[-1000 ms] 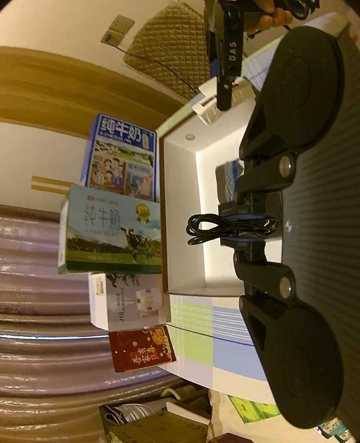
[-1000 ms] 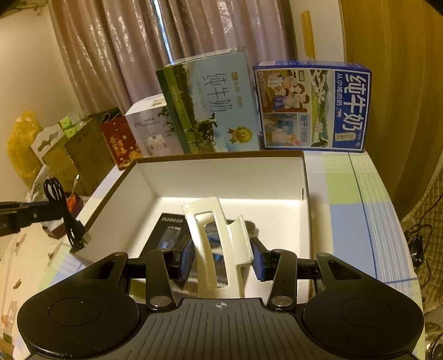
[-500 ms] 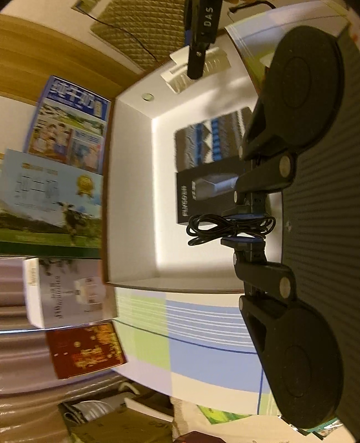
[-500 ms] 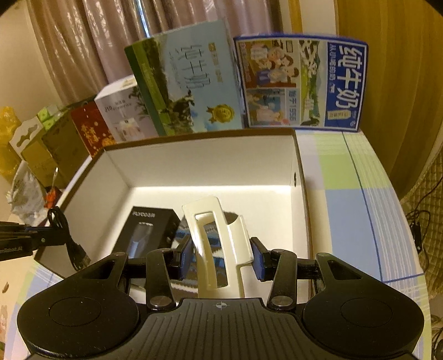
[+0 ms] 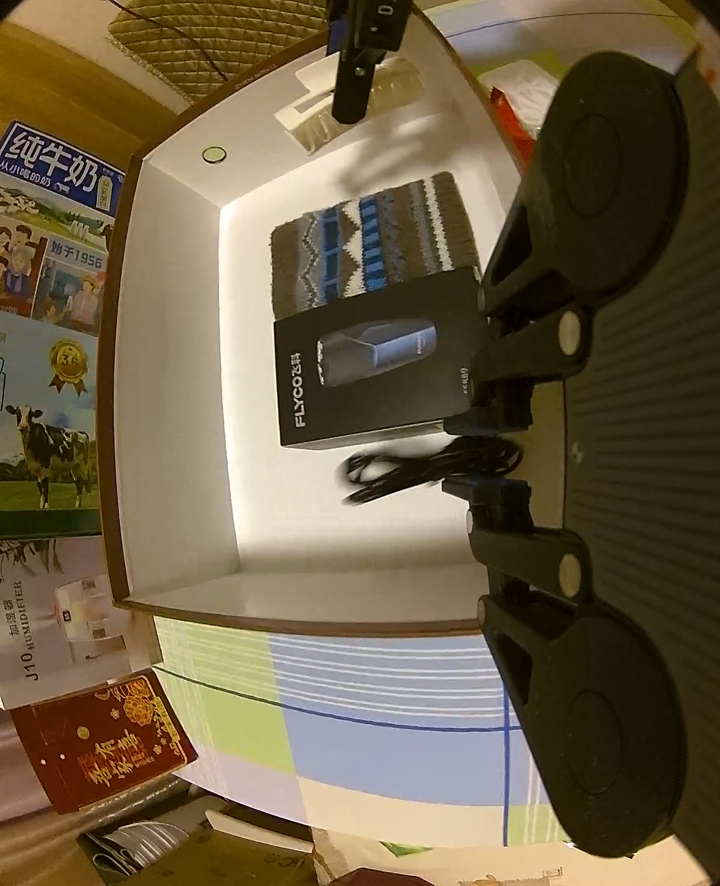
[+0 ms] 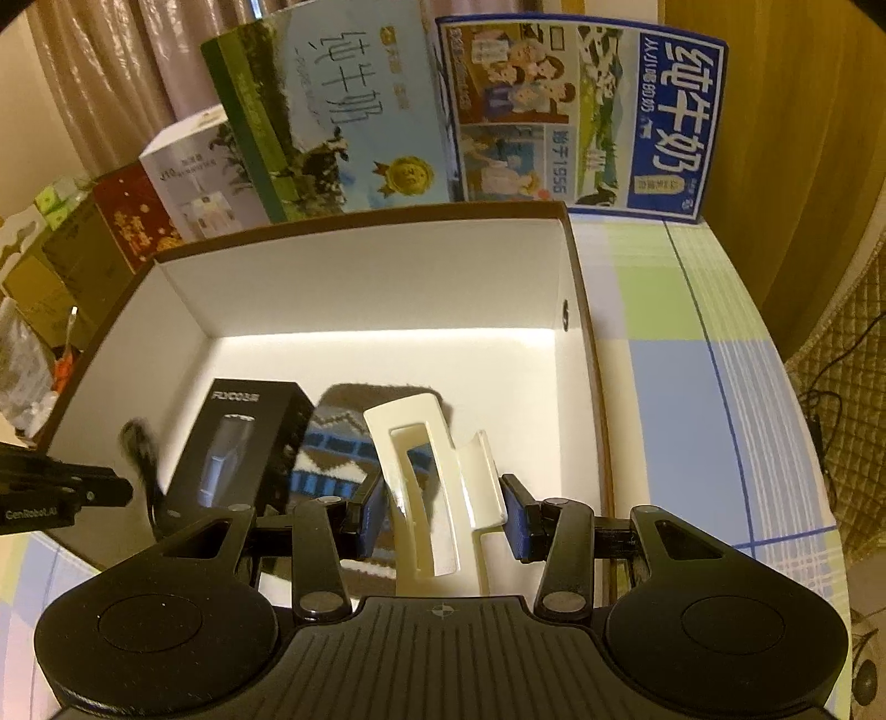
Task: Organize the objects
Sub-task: 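Carry the cable and hair clip over the cardboard box with both grippers, then lower the cable and clip into the box and open both grippers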
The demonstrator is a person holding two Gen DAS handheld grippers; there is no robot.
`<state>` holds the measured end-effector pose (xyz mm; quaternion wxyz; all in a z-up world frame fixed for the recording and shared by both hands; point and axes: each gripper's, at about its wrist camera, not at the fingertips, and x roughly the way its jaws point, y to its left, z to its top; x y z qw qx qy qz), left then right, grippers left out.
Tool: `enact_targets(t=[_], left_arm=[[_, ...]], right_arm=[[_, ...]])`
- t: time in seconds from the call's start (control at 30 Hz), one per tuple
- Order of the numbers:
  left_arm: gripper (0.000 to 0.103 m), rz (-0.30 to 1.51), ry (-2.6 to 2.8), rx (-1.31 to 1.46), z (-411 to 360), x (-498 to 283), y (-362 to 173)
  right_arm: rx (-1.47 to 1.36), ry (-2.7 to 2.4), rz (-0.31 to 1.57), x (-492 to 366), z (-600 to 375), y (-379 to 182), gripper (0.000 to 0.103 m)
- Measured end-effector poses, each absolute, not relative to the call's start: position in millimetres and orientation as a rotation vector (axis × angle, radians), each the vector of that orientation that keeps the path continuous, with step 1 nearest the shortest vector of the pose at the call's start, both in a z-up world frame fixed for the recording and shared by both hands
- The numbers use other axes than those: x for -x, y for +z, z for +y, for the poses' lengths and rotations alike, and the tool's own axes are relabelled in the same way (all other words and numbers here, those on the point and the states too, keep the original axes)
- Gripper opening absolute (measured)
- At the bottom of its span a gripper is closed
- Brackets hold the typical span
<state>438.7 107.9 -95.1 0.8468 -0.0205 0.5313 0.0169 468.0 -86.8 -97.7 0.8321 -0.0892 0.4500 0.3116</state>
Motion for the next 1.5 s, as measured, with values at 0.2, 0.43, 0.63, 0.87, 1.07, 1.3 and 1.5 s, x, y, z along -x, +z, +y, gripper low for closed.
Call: enact_targets(t=[0.2,0.43,0.63,0.87,1.07,1.3,1.5], left_arm=[[0.023,1.108,0.028,0.034,103.2,-443.3,-93.6],[0.028,1.095,0.018,0.044,103.1,-442.6,-92.2],[0.044,1.061,0.022,0.041,100.9,-439.2,-85.7],[0.066,1.034,0.019,0.038,95.6,-432.8,-72.2],[0.076,1.016,0.031,0.043,90.0,-426.3,-59.3],[0.082,1.002,0.044,0.065,85.3,-411.9,-43.5],[0.083,0.988,0.056,0.076,80.8,-395.8,-29.9]], right_arm=[[0.202,0.639,0.956,-471.1,-82.9,-100.9,0.041],[0.230,0.625,0.936,-471.4,-76.8,-102.8,0.044],[0.240,0.651,0.894,-466.7,-77.6,-97.6,0.069],[0.250,0.705,0.909,-453.3,-84.3,-88.4,0.085],[0.235,0.714,0.911,-443.0,-90.5,-80.8,0.092],[0.189,0.708,0.906,-433.9,-102.5,-67.3,0.095],[0.157,0.719,0.891,-421.2,-112.3,-53.5,0.096]])
